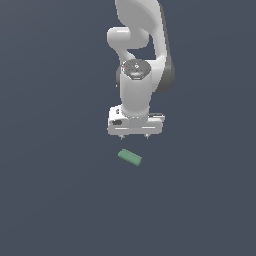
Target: Pick up the object and move it to a goal position.
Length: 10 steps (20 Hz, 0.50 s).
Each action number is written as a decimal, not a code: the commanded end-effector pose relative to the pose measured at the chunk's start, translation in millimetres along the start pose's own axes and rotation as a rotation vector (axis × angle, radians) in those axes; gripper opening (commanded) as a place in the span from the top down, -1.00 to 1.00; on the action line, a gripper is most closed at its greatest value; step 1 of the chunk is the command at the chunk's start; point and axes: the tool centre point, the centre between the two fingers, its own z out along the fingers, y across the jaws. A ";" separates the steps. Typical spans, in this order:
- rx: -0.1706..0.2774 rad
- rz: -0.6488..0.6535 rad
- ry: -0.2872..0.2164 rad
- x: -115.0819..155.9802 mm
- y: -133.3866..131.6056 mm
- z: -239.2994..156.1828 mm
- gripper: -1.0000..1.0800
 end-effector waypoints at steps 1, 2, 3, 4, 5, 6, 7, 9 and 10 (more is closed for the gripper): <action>0.000 0.000 0.000 0.0 0.0 0.0 -1.00; 0.000 -0.001 0.000 0.1 -0.3 -0.1 -1.00; 0.000 -0.006 0.002 0.5 -1.2 -0.3 -1.00; -0.001 -0.013 0.004 1.1 -2.7 -0.8 -1.00; -0.001 -0.022 0.007 1.8 -4.7 -1.5 -1.00; -0.001 -0.029 0.009 2.5 -6.5 -2.2 -1.00; -0.001 -0.033 0.011 3.0 -7.9 -2.9 -1.00; 0.000 -0.034 0.013 3.3 -9.0 -3.6 -1.00; 0.000 -0.033 0.012 3.2 -8.7 -3.5 -1.00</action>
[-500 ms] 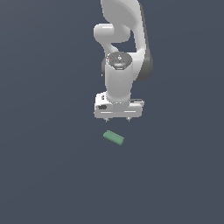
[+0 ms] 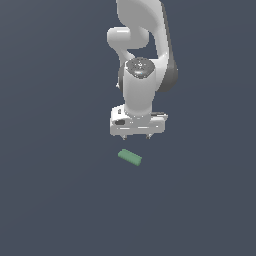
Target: Pick up the object and move it to a goal position.
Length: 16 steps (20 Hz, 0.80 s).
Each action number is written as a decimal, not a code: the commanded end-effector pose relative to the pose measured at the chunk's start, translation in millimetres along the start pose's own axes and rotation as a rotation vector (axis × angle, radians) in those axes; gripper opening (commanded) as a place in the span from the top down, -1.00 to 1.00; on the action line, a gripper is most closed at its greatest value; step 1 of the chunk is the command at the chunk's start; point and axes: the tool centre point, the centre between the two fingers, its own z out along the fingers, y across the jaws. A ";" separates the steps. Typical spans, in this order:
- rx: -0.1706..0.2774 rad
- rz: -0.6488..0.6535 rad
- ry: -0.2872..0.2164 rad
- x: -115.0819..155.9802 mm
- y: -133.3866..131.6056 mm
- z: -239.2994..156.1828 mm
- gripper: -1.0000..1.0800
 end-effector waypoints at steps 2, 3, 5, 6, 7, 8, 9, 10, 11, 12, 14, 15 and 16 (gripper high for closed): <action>-0.003 -0.007 -0.001 0.0 0.7 1.1 -1.00; -0.006 -0.014 -0.001 0.0 1.2 2.0 -1.00; -0.014 -0.033 -0.004 -0.1 2.6 4.9 -1.00; -0.019 -0.045 -0.006 -0.2 3.6 6.8 -1.00; -0.025 -0.059 -0.008 -0.4 4.8 9.1 -1.00; -0.032 -0.076 -0.010 -0.5 6.1 11.7 -1.00; -0.040 -0.095 -0.013 -0.7 7.6 14.6 -1.00; -0.049 -0.116 -0.016 -0.9 9.2 17.8 -1.00; -0.058 -0.139 -0.020 -1.2 11.0 21.4 -1.00; -0.068 -0.165 -0.024 -1.5 13.0 25.2 -1.00; -0.090 -0.223 -0.035 -2.2 17.3 33.9 -1.00; -0.102 -0.255 -0.041 -2.6 19.6 38.8 -1.00; -0.115 -0.290 -0.048 -3.1 22.1 43.9 -1.00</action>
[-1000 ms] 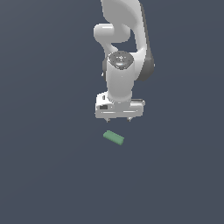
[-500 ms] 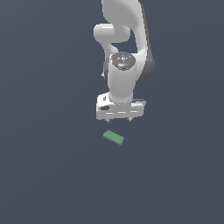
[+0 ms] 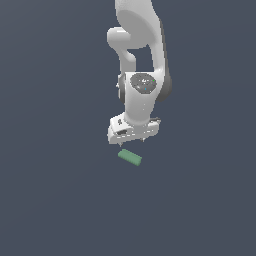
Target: Pick up the object and move it to a goal position.
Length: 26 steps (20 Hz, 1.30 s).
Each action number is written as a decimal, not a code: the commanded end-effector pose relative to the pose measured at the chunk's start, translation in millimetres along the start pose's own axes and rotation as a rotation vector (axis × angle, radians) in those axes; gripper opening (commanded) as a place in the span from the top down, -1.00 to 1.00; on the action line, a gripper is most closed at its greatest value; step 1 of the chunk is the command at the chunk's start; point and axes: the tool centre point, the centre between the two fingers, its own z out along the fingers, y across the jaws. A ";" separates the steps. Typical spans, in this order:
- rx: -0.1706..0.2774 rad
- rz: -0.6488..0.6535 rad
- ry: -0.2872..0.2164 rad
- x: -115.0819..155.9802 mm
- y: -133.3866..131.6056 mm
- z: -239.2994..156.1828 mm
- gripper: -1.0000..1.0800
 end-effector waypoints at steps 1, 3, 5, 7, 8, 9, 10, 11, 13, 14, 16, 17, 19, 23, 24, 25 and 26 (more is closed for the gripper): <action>-0.031 -0.087 -0.017 -2.2 4.4 13.5 -1.00; -0.058 -0.169 -0.034 -4.2 8.3 25.8 -1.00; -0.085 -0.257 -0.054 -6.5 12.2 38.7 -1.00; -0.108 -0.340 -0.073 -8.8 15.6 50.7 -1.00; -0.119 -0.379 -0.082 -9.9 17.1 56.2 -1.00; -0.128 -0.415 -0.091 -11.0 18.4 61.3 -1.00; -0.137 -0.449 -0.099 -12.0 19.6 66.0 -1.00; -0.144 -0.481 -0.107 -12.9 20.8 70.5 -1.00; -0.157 -0.538 -0.122 -14.7 22.6 78.3 -1.00; -0.163 -0.563 -0.128 -15.5 23.4 81.7 -1.00; -0.172 -0.606 -0.140 -16.9 24.7 87.6 -1.00; -0.175 -0.624 -0.144 -17.5 25.3 90.0 -1.00; -0.181 -0.652 -0.152 -18.4 26.1 93.9 -1.00; -0.187 -0.681 -0.160 -19.4 26.9 97.8 -1.00; -0.187 -0.682 -0.160 -19.5 26.9 98.0 -1.00; -0.185 -0.675 -0.159 -19.5 26.6 97.4 -1.00; -0.185 -0.675 -0.159 -19.5 26.7 97.7 -1.00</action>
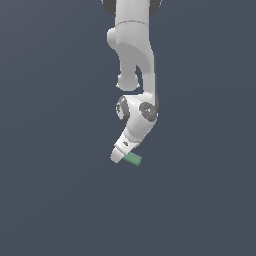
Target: Pick up the object and move it to a goal position.
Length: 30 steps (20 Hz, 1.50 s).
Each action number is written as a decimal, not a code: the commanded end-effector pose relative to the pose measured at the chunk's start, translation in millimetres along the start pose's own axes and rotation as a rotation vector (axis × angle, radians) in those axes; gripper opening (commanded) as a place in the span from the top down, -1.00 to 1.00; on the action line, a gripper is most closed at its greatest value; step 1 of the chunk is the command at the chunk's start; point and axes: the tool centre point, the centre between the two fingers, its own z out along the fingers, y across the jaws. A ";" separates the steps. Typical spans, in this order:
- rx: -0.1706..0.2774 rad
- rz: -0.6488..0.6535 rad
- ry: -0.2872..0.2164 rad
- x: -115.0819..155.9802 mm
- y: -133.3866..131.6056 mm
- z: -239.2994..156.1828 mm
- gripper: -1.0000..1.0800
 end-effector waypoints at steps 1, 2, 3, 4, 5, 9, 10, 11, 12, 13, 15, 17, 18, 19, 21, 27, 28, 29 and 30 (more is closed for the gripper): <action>0.000 0.000 0.000 0.1 0.1 1.2 -1.00; 0.000 0.000 0.000 -0.2 0.3 3.0 -1.00; -0.001 -0.001 0.000 0.0 0.2 5.6 -1.00; -0.001 -0.002 0.000 -0.1 0.1 8.8 -1.00; -0.001 -0.003 0.000 -0.2 0.1 12.8 -1.00; -0.002 -0.007 -0.001 -0.4 -0.3 27.2 -1.00; -0.002 -0.008 -0.001 -0.5 -0.4 29.0 -1.00; -0.002 -0.008 -0.001 -0.5 -0.5 30.1 -1.00; -0.002 -0.008 -0.001 -0.5 -0.5 30.5 -1.00; -0.002 -0.008 -0.001 -0.5 -0.5 30.5 1.00; -0.002 -0.008 -0.001 -0.5 -0.5 30.5 1.00; -0.002 -0.008 -0.001 -0.5 -0.5 30.5 1.00; -0.002 -0.008 -0.001 -0.5 -0.5 30.5 1.00; -0.002 -0.008 -0.001 -0.5 -0.5 30.5 1.00; -0.002 -0.008 -0.001 -0.5 -0.5 30.5 1.00; -0.014 -0.007 0.008 -1.9 5.6 19.7 1.00; -0.014 -0.007 0.008 -3.8 6.2 18.1 1.00; -0.014 -0.007 0.008 -6.1 6.9 16.1 1.00; -0.014 -0.007 0.008 -8.8 7.7 13.8 1.00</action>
